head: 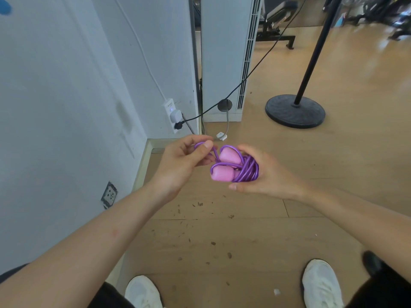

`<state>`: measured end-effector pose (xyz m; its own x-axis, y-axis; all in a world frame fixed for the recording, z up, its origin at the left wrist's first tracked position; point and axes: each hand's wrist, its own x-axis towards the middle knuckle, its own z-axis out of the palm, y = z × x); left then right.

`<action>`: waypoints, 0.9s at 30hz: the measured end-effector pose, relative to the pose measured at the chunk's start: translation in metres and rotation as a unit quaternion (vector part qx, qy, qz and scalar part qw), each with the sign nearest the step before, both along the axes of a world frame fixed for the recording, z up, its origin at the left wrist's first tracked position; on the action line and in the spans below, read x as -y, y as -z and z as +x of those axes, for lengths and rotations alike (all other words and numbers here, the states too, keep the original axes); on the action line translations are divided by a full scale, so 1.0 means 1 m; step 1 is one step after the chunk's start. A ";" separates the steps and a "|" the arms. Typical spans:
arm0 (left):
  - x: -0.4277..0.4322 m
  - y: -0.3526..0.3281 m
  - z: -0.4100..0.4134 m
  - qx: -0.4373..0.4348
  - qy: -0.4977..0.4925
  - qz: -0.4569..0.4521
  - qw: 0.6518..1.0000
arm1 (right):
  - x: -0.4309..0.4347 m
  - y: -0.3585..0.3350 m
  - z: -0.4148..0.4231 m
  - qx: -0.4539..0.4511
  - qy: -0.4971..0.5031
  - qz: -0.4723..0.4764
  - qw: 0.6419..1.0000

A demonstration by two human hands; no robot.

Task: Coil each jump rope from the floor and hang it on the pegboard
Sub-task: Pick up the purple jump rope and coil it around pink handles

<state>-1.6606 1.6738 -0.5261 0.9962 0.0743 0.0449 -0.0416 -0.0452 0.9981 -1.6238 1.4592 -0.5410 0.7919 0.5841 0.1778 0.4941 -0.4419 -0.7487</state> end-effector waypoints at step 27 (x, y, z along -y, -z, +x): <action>-0.030 -0.015 -0.001 0.009 0.226 -0.009 0.974 | 0.001 -0.006 -0.010 -0.160 0.007 0.060 0.985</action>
<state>-1.6612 1.7034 -0.5109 0.9262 -0.3714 0.0650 -0.0706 -0.0016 0.9975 -1.6333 1.4584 -0.5352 0.8260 0.5635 -0.0156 0.2189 -0.3462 -0.9122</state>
